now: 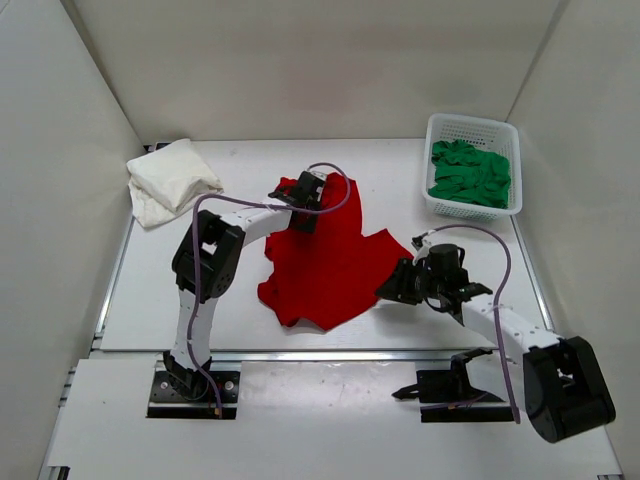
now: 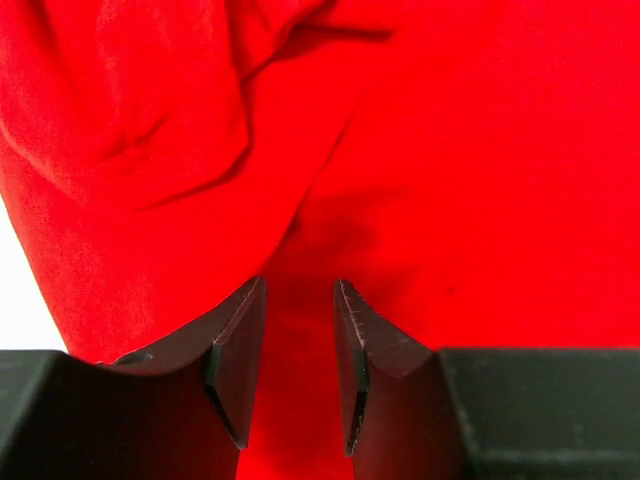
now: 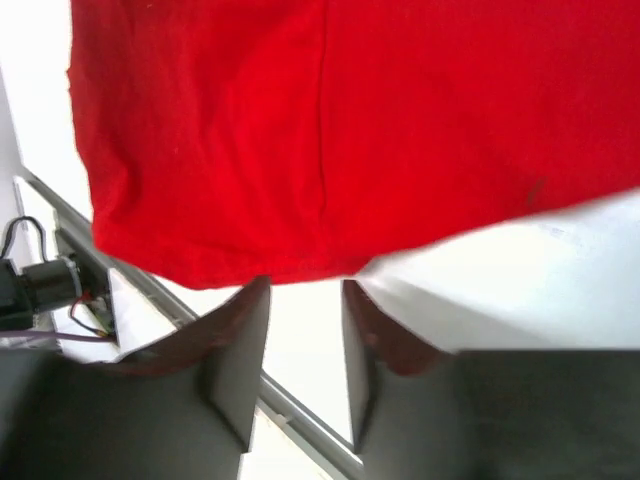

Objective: Fold and stack the t-shirts
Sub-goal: Flatten out the tshirt

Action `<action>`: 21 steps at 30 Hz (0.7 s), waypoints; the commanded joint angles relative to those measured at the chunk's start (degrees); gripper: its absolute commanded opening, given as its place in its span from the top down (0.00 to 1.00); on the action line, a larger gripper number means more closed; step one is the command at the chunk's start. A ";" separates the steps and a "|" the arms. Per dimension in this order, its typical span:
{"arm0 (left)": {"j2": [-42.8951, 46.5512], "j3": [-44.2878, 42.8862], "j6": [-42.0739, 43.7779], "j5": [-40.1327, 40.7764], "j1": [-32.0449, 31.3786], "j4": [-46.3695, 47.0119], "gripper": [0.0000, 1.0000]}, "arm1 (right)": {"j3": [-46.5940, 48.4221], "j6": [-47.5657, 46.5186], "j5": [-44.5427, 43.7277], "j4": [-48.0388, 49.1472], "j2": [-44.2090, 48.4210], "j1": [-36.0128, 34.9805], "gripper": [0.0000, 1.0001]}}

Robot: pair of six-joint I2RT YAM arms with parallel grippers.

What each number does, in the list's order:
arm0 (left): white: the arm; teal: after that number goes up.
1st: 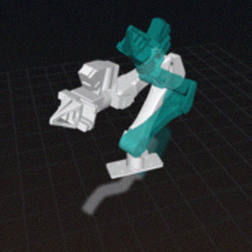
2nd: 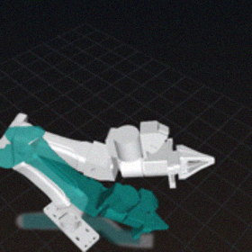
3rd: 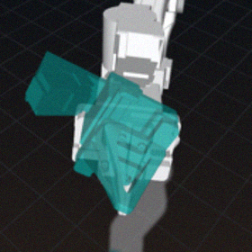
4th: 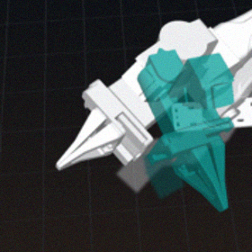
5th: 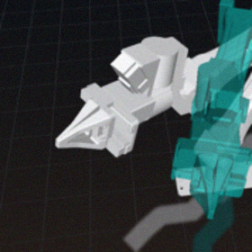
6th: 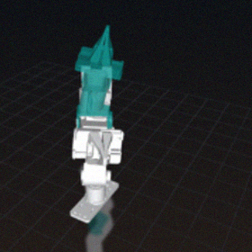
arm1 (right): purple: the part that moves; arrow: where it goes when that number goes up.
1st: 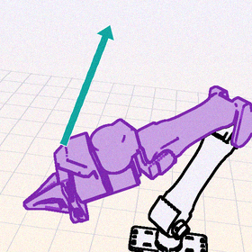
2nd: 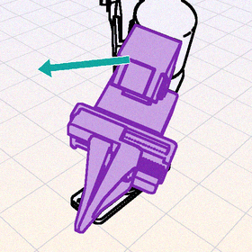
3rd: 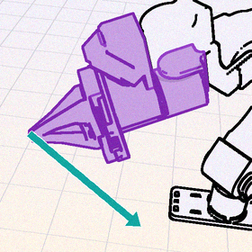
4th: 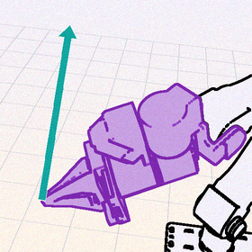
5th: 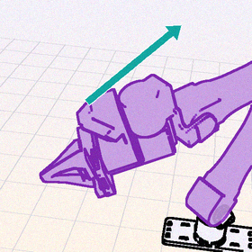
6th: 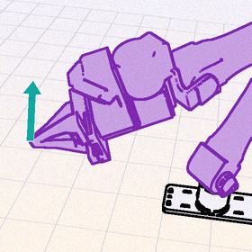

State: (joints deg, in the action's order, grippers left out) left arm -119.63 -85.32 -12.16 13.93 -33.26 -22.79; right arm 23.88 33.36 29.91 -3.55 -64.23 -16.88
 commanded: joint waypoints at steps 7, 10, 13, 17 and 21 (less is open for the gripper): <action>0.11 -3.80 5.93 7.59 1.27 1.52 0.56 | -6.39 3.99 1.29 12.77 4.56 0.80 0.57; -0.86 -4.42 7.42 9.97 0.39 1.87 0.57 | -6.74 4.25 2.17 13.92 2.97 0.80 0.58; -1.13 -4.07 7.77 10.24 0.04 3.01 0.57 | -7.53 4.52 1.82 14.54 2.09 0.45 0.57; -1.74 -5.47 7.24 9.63 0.64 2.57 0.74 | -8.50 4.69 1.12 15.24 2.26 1.24 0.55; -0.70 -6.53 5.31 9.79 1.35 1.52 1.00 | -8.77 6.88 -0.64 14.37 1.30 3.35 0.54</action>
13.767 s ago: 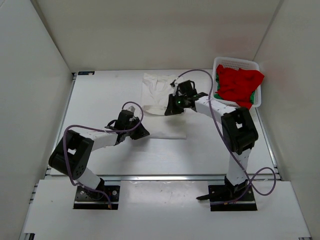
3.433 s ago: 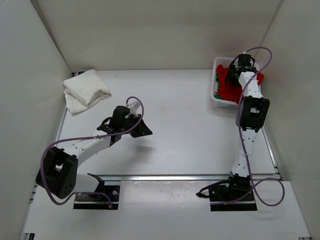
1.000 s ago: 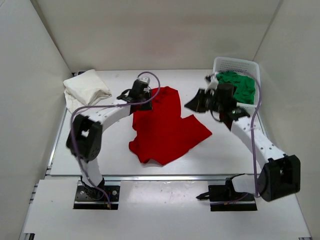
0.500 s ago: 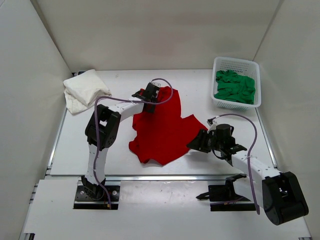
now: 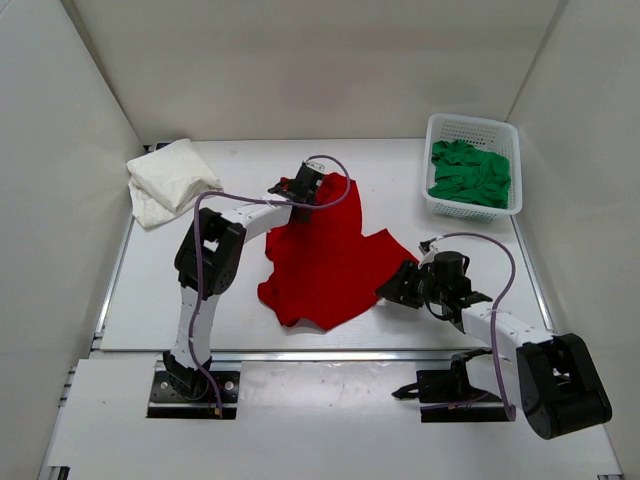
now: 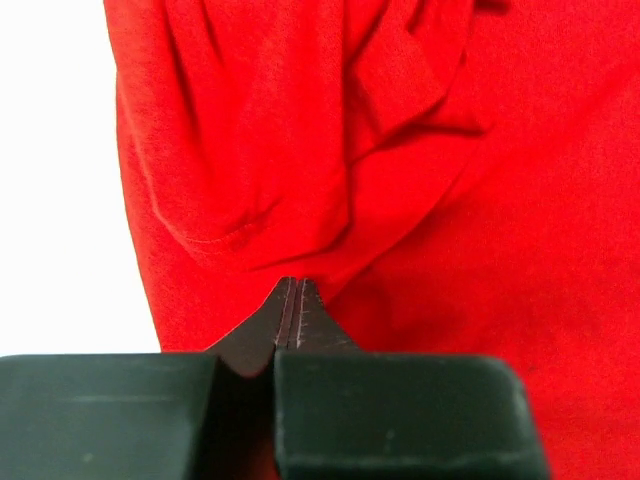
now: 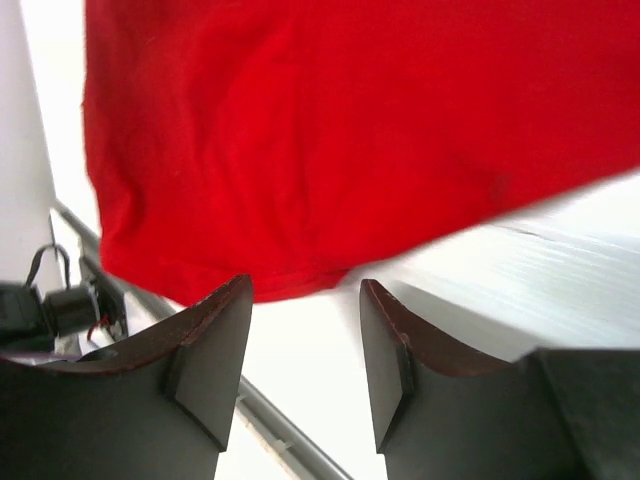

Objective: Fold and stack the t-shirts
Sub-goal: Flatten out the tshirt

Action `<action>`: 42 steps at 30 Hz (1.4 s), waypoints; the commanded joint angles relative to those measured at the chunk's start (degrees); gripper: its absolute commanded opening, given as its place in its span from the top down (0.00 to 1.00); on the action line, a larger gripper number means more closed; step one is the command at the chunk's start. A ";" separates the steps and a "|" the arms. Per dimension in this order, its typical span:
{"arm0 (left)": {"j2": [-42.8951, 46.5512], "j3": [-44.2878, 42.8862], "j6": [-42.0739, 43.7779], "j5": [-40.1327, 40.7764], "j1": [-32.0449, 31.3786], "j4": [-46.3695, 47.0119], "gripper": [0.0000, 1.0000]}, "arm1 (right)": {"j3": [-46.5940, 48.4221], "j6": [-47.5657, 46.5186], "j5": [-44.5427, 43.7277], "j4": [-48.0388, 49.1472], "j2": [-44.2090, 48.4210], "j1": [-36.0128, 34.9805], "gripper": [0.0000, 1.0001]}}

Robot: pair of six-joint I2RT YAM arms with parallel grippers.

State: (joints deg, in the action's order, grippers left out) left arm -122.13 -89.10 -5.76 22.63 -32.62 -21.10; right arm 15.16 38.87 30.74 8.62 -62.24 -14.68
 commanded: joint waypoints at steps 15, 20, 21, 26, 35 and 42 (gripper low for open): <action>19.48 11.59 -12.64 -23.88 15.86 5.38 1.00 | 5.94 4.11 -7.62 9.22 -16.95 -1.49 0.88; 11.58 6.50 0.03 -6.39 0.74 2.48 0.71 | 4.27 3.58 -9.74 8.52 -14.41 -2.29 0.72; 10.43 4.66 0.92 -5.94 0.02 1.69 0.69 | 4.01 3.84 -9.56 8.34 -13.53 -1.76 0.69; 2.96 -1.25 2.15 -0.76 -1.48 -2.36 0.63 | 2.69 2.88 -7.89 8.17 -10.72 0.53 0.68; 2.58 0.49 1.19 2.15 -1.22 1.67 0.65 | 2.15 1.12 -6.40 6.85 -9.04 2.02 0.68; 11.02 9.29 -1.36 -6.10 1.85 9.58 0.65 | 2.33 1.38 -5.87 7.55 -12.55 2.46 0.58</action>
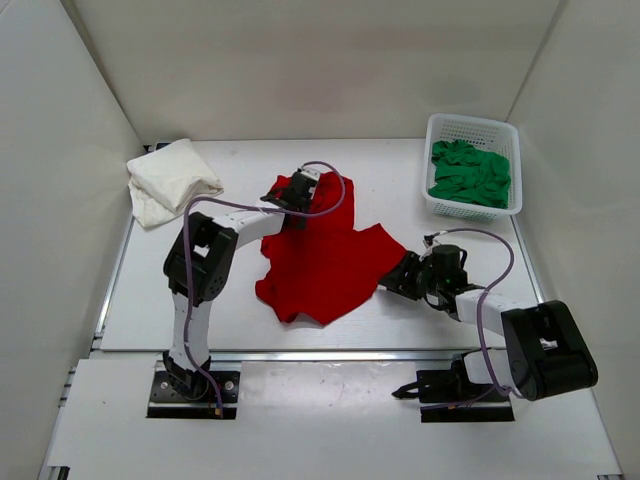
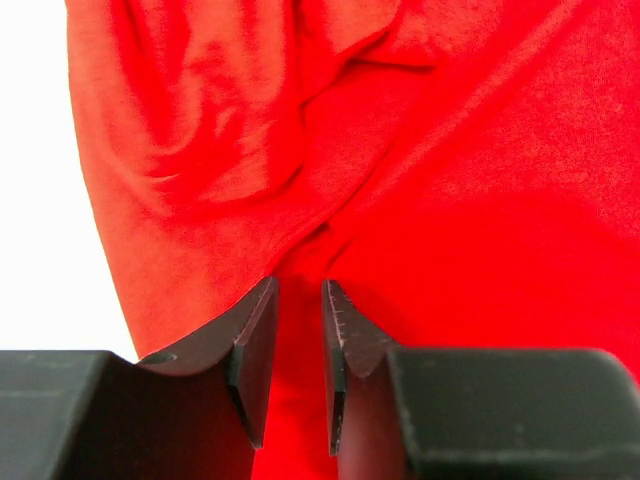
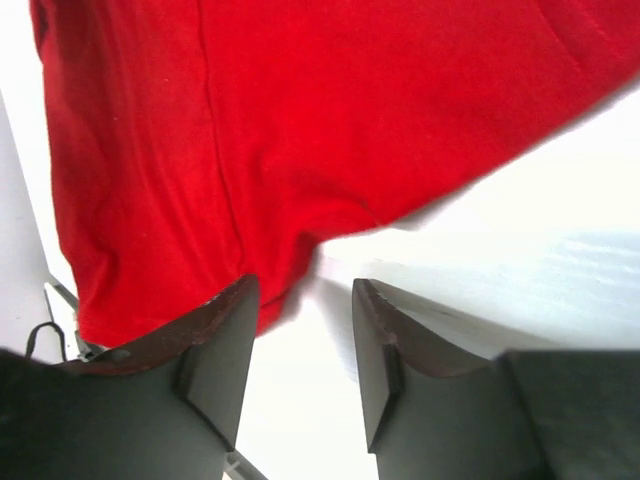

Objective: Fold and stack the t-shirts
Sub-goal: Flatten out the tshirt

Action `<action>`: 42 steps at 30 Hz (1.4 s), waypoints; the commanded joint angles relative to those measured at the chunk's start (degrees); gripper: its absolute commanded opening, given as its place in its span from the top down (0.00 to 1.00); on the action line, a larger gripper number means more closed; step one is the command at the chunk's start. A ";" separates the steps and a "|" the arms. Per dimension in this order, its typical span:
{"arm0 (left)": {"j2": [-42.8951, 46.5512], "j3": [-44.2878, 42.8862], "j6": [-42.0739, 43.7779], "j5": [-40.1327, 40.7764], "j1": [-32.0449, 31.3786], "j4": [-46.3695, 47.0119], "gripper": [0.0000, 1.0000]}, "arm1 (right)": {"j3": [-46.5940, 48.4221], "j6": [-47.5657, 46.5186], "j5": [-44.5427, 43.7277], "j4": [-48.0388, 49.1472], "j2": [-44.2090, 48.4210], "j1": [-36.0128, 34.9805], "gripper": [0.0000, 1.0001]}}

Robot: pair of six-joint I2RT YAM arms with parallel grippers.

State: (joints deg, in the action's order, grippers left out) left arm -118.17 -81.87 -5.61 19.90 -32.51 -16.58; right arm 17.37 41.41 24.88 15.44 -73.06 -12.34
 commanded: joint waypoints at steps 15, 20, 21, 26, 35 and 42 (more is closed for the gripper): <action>4.00 1.61 1.47 -3.82 3.25 4.36 0.61 | 1.97 -1.59 0.95 1.34 -3.58 -0.75 0.57; 2.95 0.22 2.00 -5.92 3.50 2.26 0.54 | 2.41 -1.16 1.31 1.35 -4.73 -1.28 0.57; 2.77 0.04 2.35 -6.36 3.16 2.17 0.54 | 2.24 -1.33 1.22 1.26 -4.90 -1.20 0.58; 2.33 -1.45 2.79 -5.22 2.45 1.90 0.58 | 1.97 -1.77 1.48 1.69 -4.64 -0.41 0.58; -4.08 -10.94 2.35 -3.46 2.28 -5.21 0.64 | 2.32 -2.03 2.27 0.56 -3.15 0.56 0.57; -6.01 -13.92 0.86 -3.82 3.15 -8.29 0.63 | 3.11 -1.86 2.98 -0.06 -2.70 1.18 0.57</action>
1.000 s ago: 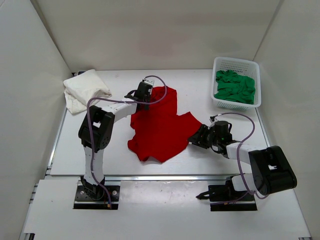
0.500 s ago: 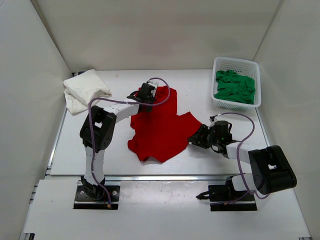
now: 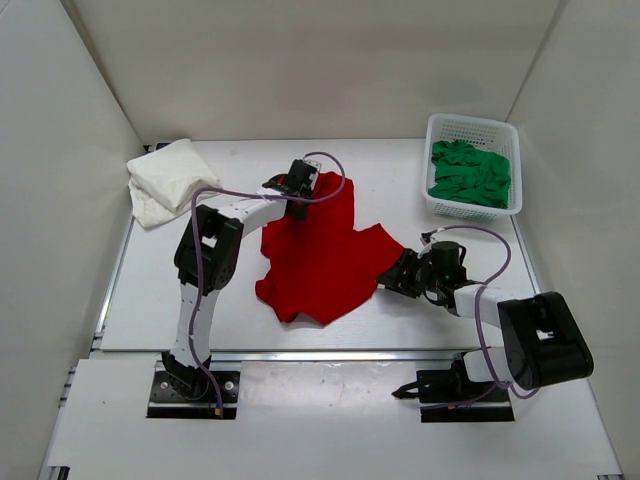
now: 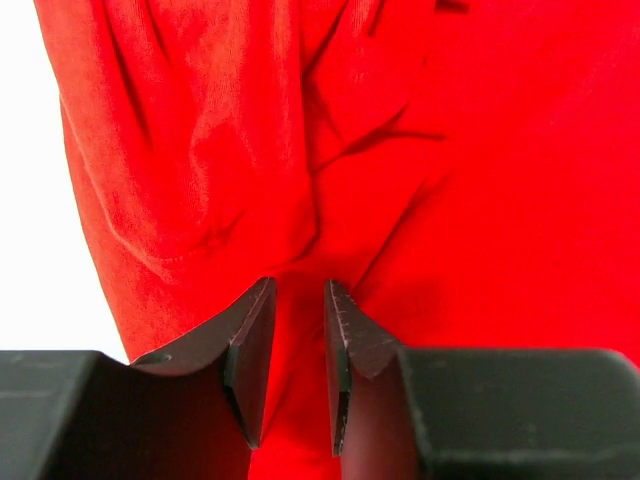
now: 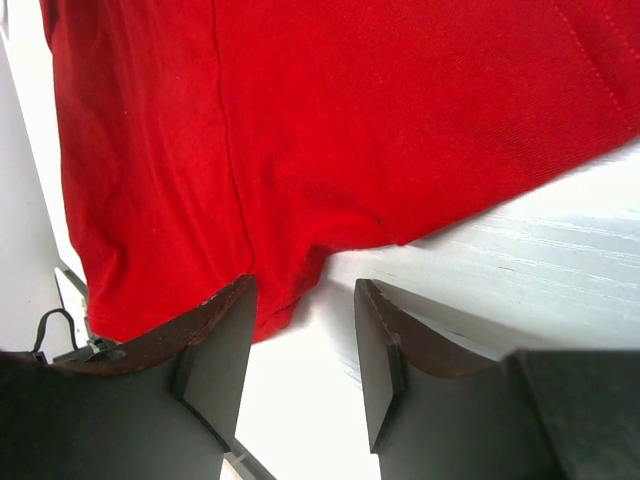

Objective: Fold and stack the t-shirts
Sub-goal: Flatten out the tshirt

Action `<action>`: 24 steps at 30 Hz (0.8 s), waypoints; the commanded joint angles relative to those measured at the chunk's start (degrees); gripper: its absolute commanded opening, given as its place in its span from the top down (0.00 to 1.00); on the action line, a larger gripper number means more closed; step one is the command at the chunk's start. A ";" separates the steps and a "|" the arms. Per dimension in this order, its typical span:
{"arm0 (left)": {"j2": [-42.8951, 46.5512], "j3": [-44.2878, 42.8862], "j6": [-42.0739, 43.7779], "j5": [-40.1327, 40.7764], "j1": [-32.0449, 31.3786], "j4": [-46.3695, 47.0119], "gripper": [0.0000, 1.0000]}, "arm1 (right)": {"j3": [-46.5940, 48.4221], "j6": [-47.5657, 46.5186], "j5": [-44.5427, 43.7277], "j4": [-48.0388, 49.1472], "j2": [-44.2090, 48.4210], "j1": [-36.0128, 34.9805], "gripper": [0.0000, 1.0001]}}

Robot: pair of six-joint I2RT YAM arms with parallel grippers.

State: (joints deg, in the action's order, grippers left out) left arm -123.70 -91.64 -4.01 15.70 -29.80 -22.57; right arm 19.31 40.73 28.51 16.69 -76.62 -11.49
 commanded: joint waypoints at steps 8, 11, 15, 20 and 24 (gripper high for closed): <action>0.56 -2.59 -0.56 2.05 -0.52 -2.14 0.61 | 1.52 -2.32 -0.57 -3.41 1.83 0.85 0.56; 2.93 1.45 -1.17 1.70 0.44 0.06 0.54 | 1.52 -2.23 -0.56 -3.41 1.04 1.03 0.56; 5.31 4.18 -2.40 -0.58 2.20 0.33 0.53 | 1.43 -2.14 0.05 -2.10 -1.25 0.68 0.56; 8.55 9.10 -2.31 -1.99 3.26 3.40 0.51 | 1.08 -1.71 0.14 -1.05 -1.69 0.06 0.56; 9.71 10.77 -0.92 -1.74 3.00 4.20 0.53 | 0.64 -1.89 -0.12 -0.26 -1.87 0.32 0.56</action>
State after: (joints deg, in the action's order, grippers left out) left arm -118.83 -82.06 -5.80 14.79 -26.68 -19.90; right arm 20.03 40.07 29.98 16.34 -77.60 -11.09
